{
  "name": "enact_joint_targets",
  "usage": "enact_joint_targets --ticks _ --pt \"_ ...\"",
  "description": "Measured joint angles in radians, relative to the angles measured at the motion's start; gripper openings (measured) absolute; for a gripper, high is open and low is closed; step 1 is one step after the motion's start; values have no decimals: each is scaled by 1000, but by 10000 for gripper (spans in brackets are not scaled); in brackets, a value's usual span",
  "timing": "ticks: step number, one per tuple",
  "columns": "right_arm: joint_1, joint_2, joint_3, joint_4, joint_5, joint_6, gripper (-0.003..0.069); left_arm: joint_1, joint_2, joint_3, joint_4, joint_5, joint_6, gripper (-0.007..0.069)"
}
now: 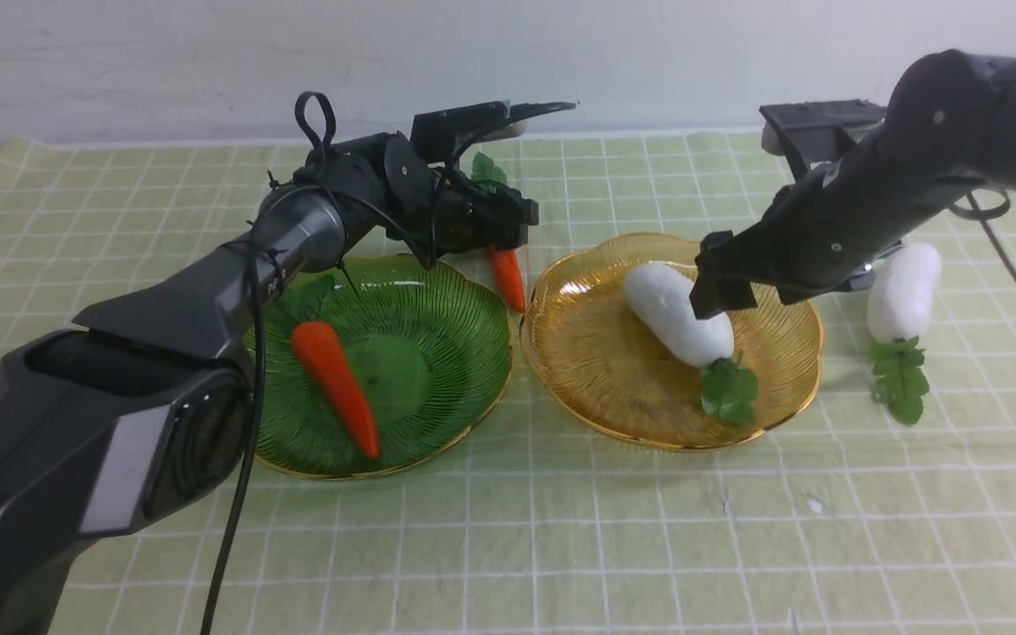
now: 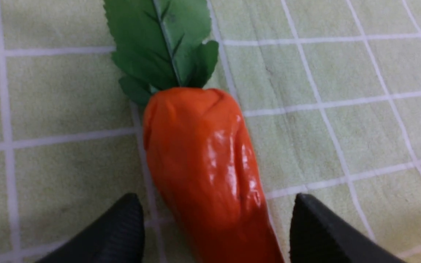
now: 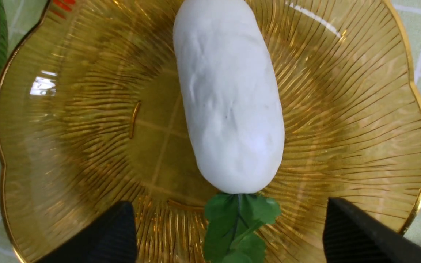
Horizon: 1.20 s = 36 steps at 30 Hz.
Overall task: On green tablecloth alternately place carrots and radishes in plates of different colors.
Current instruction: 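Place the white radish on the plate, then pick up the carrot and put it on the nearest plate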
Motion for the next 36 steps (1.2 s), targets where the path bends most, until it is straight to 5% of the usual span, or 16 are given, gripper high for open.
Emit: enact_joint_targets --ticks 3,4,13,19,21,29,36 --pt "0 -9 0 -8 0 0 626 0 -1 -4 0 1 6 228" --pt "0 -10 0 -10 0 0 625 0 -1 -4 0 1 10 216" --pt "-10 -137 0 -149 49 65 593 13 -169 -82 6 159 54 230" --pt "-143 -193 -2 -291 126 209 561 38 -377 -112 111 632 69 230" --pt "-195 -189 -2 -295 131 248 559 42 -397 -106 134 661 53 230" --pt "-355 -63 -5 -188 48 309 559 46 -458 189 158 668 -67 230" --pt "-379 127 -129 -42 34 258 559 42 -465 396 190 654 -163 230"
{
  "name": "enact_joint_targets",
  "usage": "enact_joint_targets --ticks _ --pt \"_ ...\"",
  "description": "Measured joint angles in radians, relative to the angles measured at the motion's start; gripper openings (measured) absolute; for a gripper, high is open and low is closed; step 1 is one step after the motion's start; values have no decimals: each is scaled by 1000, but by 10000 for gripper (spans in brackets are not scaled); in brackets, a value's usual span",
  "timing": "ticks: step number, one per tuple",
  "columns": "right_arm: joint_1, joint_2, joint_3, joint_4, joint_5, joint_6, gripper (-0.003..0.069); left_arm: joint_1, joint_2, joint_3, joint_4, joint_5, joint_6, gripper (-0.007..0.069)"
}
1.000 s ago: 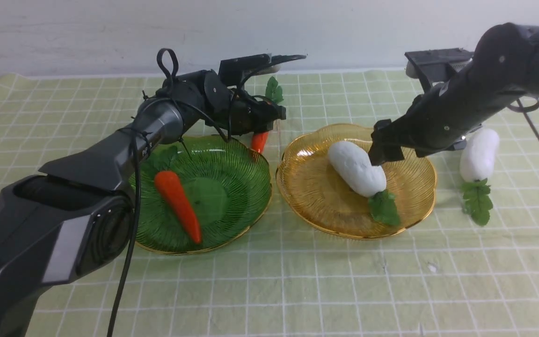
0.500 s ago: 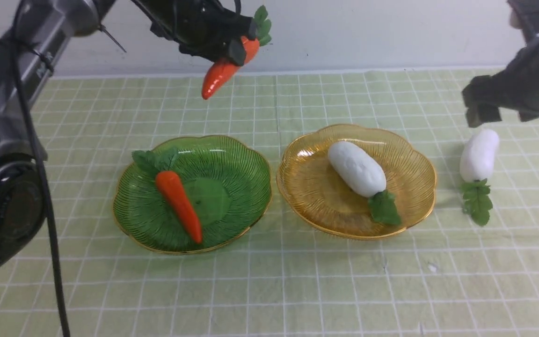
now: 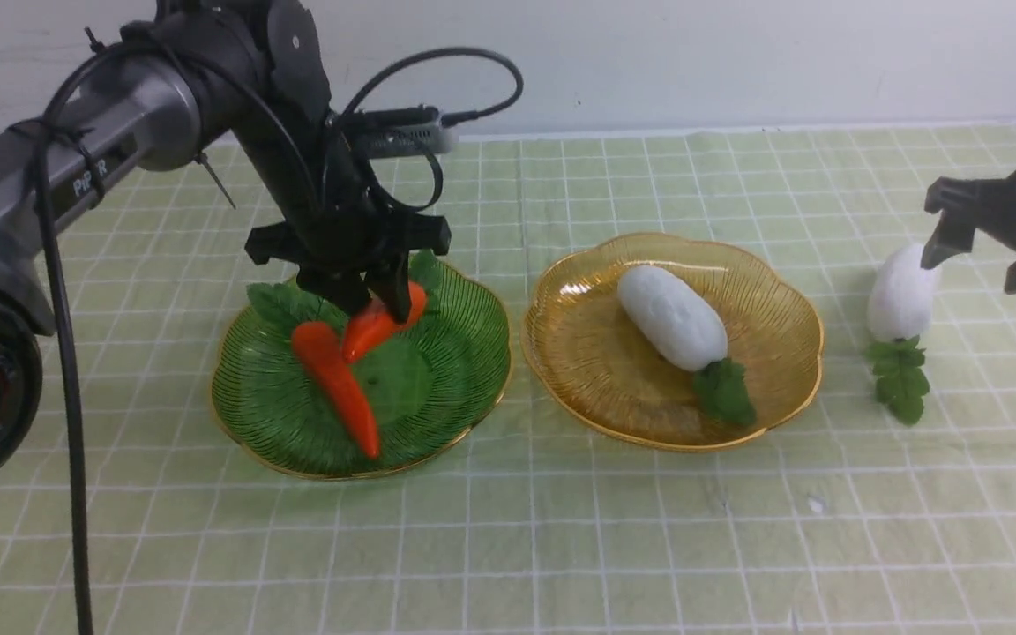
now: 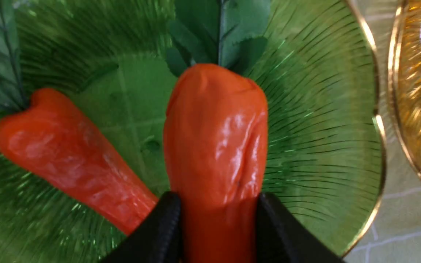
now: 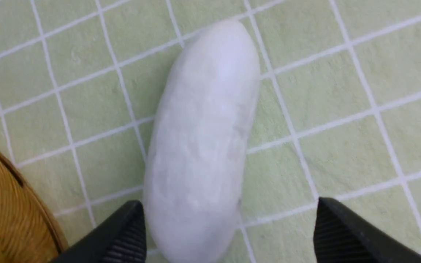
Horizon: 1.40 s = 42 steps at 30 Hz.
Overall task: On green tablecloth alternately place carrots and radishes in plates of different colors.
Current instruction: 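Pick up the carrot and put it on the nearest plate, then place the white radish on the plate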
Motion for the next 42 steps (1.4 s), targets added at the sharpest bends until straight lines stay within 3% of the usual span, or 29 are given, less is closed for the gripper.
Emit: enact_joint_targets --ticks 11,15,21,24,28,30,32,33,37,42 --pt "0 269 -267 44 104 -22 557 0 45 2 -4 -19 -21 233" --pt "0 294 -294 55 141 -50 491 0 68 2 -4 -7 -23 376" --pt "0 231 -316 98 229 -105 494 0 60 3 -1 0 -23 593" --pt "14 146 -340 206 278 -197 494 0 44 -19 24 5 -22 610" --pt "57 73 -358 354 325 -288 494 0 16 -85 53 6 -22 514" --pt "146 60 -360 440 359 -352 494 0 -47 -99 56 5 -15 308" --pt "220 79 -357 427 366 -368 494 -5 -111 -85 56 6 14 126" --pt "256 94 -356 408 366 -371 494 -7 -161 -58 57 6 36 71" --pt "368 159 -354 307 353 -374 494 -16 -340 109 56 8 61 0" --pt "443 198 -352 237 262 -371 506 -21 -552 366 60 12 62 -8"
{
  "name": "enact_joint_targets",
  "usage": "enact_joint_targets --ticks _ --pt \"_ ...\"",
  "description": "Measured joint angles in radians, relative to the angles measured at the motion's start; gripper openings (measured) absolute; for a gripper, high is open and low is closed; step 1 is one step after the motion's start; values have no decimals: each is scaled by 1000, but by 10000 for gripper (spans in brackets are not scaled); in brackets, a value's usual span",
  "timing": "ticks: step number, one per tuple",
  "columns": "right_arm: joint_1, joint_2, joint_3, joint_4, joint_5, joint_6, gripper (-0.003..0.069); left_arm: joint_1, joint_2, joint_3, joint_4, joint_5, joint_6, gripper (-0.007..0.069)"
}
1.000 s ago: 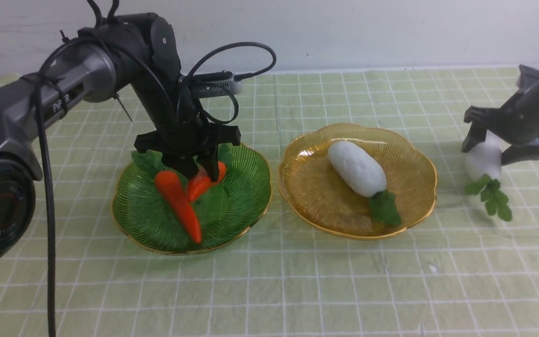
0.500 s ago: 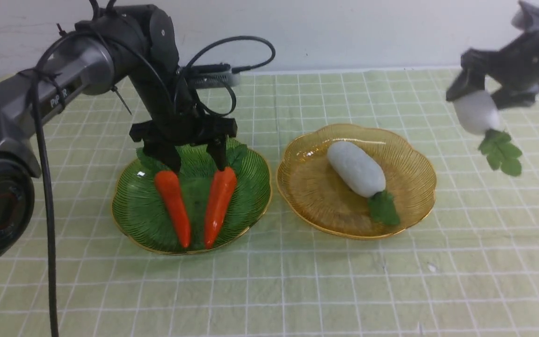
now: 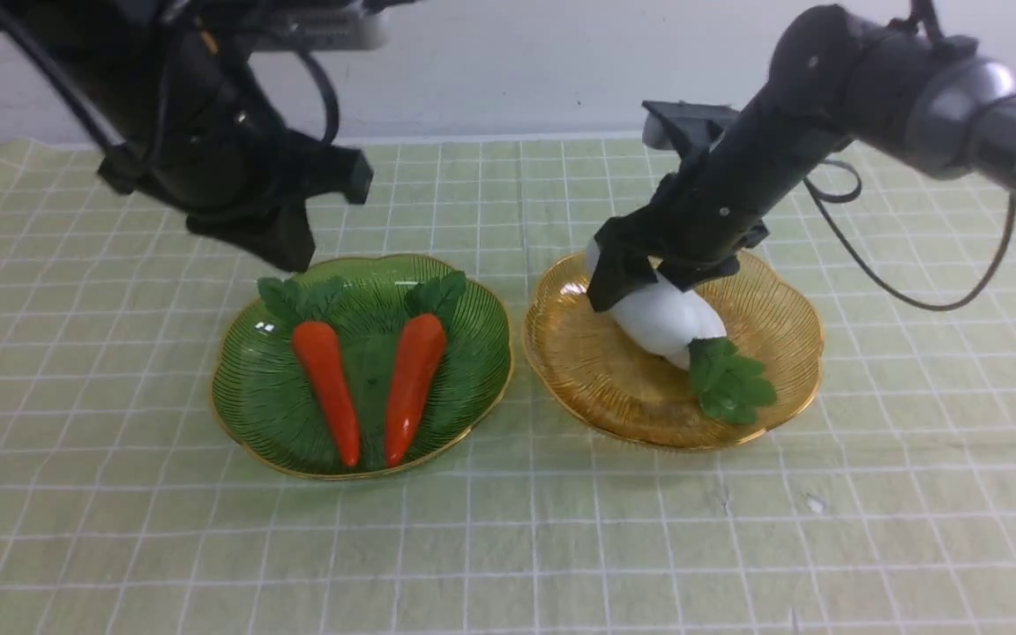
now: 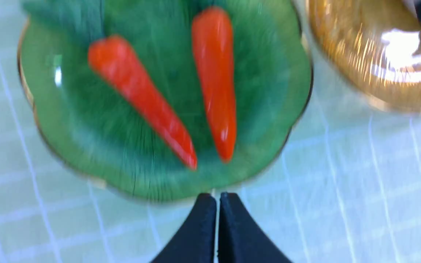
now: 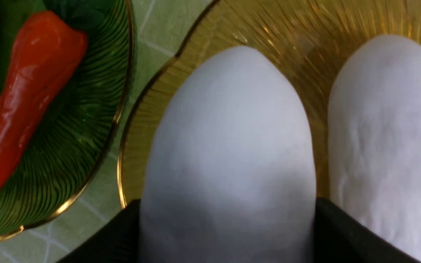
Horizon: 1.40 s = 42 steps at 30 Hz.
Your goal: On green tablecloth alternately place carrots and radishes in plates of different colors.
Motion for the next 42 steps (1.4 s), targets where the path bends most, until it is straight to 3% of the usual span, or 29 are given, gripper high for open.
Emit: enact_joint_targets --ticks 6,11,15,18,19,21,24,27,32,38,42 --pt "26 8 -1 -74 -43 41 605 -1 -235 236 3 -8 0 -8" --pt "13 -2 -50 -158 70 93 591 -1 -386 342 2 -47 0 -8" --pt "0 -101 -154 -246 115 141 417 -1 -507 416 2 -88 0 -8" --pt "-7 -294 -173 -298 119 168 163 -1 -604 477 -1 -133 0 -8" --pt "-8 -307 -173 -300 120 169 148 -1 -610 486 -2 -140 0 -8" --pt "-8 -453 -154 -305 124 186 33 -1 -681 538 -14 -189 0 -8" --pt "-8 -605 -101 -305 127 193 1 -1 -739 595 -23 -257 0 -8" --pt "-8 -886 112 -305 120 200 -13 -1 -804 678 -25 -353 0 -8" --pt "-8 -1216 508 -313 -137 201 -14 -1 -824 733 -26 -435 0 -8" --pt "-8 -1750 1203 -346 -785 201 -14 -1 -817 736 -26 -477 0 -8" --pt "-8 -2044 1520 -348 -1003 201 -14 -1 -817 736 -26 -487 0 -8"
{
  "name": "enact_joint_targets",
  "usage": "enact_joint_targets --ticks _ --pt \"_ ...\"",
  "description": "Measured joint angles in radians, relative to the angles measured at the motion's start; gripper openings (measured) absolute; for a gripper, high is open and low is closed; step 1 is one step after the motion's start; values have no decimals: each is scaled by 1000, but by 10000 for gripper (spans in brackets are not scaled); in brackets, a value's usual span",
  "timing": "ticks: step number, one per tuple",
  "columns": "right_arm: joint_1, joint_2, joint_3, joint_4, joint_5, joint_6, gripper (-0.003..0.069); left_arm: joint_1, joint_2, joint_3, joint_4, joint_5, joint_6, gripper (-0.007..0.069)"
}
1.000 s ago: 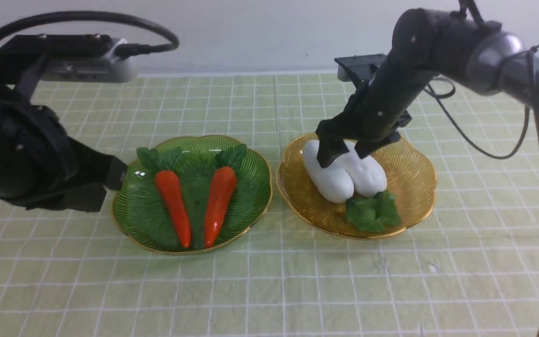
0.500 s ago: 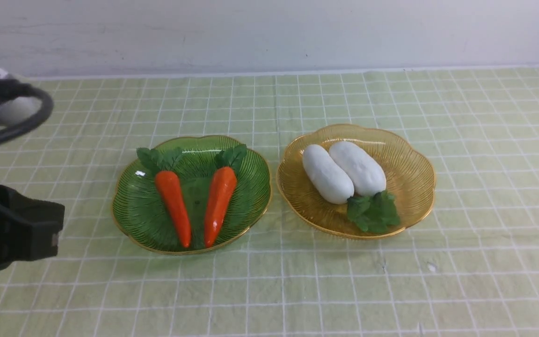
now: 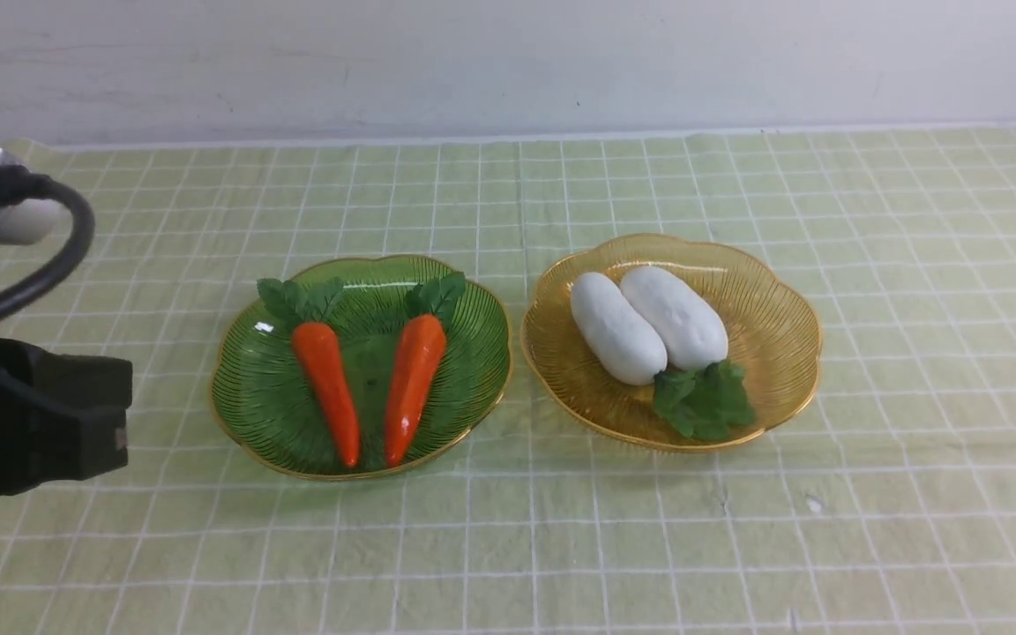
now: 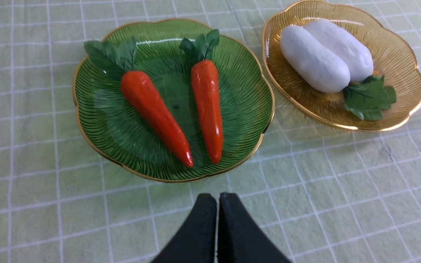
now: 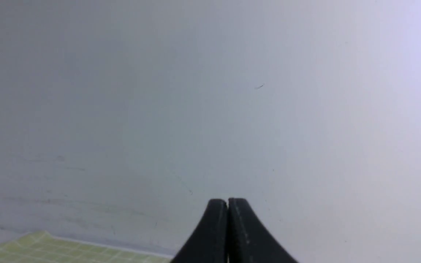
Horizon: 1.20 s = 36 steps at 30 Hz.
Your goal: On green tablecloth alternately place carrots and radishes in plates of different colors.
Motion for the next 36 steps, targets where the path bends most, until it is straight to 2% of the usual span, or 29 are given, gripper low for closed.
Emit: enact_joint_targets --ticks 5,23,31,36 --pt "0 -189 163 5 -70 0 -14 0 2 0 0 0 0 -8" --pt "0 -193 174 12 -85 -1 -14 0 -420 327 -3 -133 -1 -8" --pt "0 -194 174 12 -85 -1 -14 0 -439 335 2 -121 5 -8" --pt "0 -195 174 12 -85 -1 -14 0 -440 338 41 -125 55 -8"
